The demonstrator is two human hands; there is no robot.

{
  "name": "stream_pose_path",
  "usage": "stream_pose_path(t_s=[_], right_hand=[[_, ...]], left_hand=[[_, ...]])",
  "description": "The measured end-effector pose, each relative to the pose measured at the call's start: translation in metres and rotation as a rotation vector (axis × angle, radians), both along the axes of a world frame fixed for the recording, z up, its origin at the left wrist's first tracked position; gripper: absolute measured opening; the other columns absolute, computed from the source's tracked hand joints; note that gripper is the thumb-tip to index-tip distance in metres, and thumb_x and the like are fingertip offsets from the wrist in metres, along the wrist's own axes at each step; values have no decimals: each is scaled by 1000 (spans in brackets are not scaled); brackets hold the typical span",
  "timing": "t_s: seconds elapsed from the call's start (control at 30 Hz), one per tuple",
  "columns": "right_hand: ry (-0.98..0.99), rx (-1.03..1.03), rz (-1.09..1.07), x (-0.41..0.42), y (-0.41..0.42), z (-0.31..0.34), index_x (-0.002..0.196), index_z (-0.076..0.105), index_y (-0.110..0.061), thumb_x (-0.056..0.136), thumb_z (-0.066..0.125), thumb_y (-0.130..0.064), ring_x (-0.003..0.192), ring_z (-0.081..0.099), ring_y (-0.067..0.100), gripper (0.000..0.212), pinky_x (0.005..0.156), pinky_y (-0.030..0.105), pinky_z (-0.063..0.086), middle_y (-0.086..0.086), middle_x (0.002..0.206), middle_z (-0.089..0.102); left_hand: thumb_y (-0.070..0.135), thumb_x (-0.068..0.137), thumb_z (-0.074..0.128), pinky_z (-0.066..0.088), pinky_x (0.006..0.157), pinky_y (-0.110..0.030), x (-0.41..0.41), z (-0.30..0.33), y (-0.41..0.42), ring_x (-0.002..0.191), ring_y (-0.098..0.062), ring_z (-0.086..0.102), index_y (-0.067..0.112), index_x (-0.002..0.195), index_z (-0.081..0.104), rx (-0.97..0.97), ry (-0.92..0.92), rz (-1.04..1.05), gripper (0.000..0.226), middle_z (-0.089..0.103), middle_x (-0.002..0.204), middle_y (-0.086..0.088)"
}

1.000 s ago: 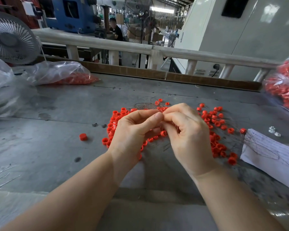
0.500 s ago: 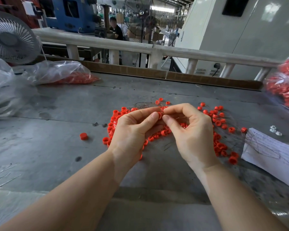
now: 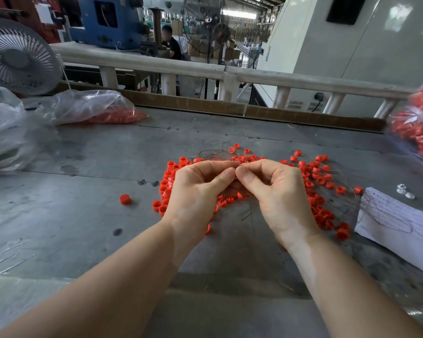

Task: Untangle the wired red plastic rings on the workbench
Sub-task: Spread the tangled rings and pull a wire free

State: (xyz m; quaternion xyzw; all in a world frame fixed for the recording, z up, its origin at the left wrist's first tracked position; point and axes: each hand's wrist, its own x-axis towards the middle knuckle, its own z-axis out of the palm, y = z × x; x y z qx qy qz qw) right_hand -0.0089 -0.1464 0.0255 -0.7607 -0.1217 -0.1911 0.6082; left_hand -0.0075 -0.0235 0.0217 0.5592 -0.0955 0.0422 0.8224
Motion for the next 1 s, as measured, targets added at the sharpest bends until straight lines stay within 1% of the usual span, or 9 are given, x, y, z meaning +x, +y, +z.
stream_pose_path(t_s=[0.1, 0.17, 0.23, 0.33, 0.47, 0.63, 0.7, 0.83, 1.0], right_hand=[[4, 36, 3, 1, -1, -2, 79, 73, -17, 84, 68, -14, 76, 70, 15, 8, 74, 30, 56, 2, 75, 73], [23, 77, 20, 2, -2, -2, 79, 73, -15, 85, 67, -12, 74, 70, 17, 10, 72, 30, 55, 3, 74, 73], [28, 106, 44, 3, -3, -2, 75, 73, -17, 85, 66, -9, 69, 69, 13, 15, 67, 23, 53, 2, 70, 72], [35, 118, 33, 4, -3, -3, 70, 73, -22, 83, 68, -9, 69, 66, 10, 20, 67, 22, 50, -2, 68, 71], [69, 192, 86, 4, -3, -3, 73, 75, -23, 83, 66, -17, 70, 66, 11, 15, 66, 22, 51, 0, 69, 71], [90, 236, 130, 2, -3, -1, 75, 75, -16, 89, 59, -13, 67, 66, 12, 21, 62, 20, 51, 3, 69, 71], [94, 236, 123, 1, -2, -1, 75, 74, -14, 89, 60, -12, 66, 66, 13, 19, 62, 21, 51, 4, 69, 71], [103, 237, 107, 0, 0, 0, 75, 73, -11, 87, 62, -8, 64, 67, 14, 17, 62, 22, 52, 6, 67, 71], [102, 216, 95, 0, 0, -1, 78, 73, -10, 86, 64, -9, 68, 70, 19, 12, 68, 28, 54, 7, 70, 72]], left_hand=[[1, 84, 59, 55, 69, -21, 0, -2, -1, 78, -18, 71, 12, 79, 75, -37, 34, -36, 20, 74, 81, -9], [10, 81, 62, 57, 72, -24, -1, -3, -2, 81, -20, 71, 12, 81, 76, -74, 66, -78, 14, 74, 84, -11], [17, 71, 67, 57, 73, -23, -1, -4, -1, 79, -20, 71, 9, 84, 75, -83, 64, -102, 17, 74, 83, -11], [12, 65, 69, 56, 70, -21, -1, -4, 0, 80, -19, 71, 5, 89, 72, -83, 41, -121, 25, 74, 84, -11], [8, 63, 69, 57, 70, -23, 2, -4, 0, 79, -20, 72, 8, 82, 76, -143, 62, -147, 20, 74, 83, -12], [10, 65, 67, 56, 67, -20, 4, -5, 1, 76, -18, 71, 9, 81, 75, -147, 40, -152, 18, 74, 80, -10], [10, 70, 65, 55, 66, -19, 4, -5, 2, 72, -14, 70, 9, 85, 72, -91, 29, -115, 17, 73, 77, -7], [-2, 86, 57, 55, 68, -18, 2, -3, 1, 67, -9, 67, 7, 89, 68, 45, -38, -62, 15, 71, 69, -1], [-6, 89, 53, 54, 66, -17, -1, 0, -1, 64, -6, 66, 7, 88, 66, 100, -86, -27, 18, 70, 65, 2]])
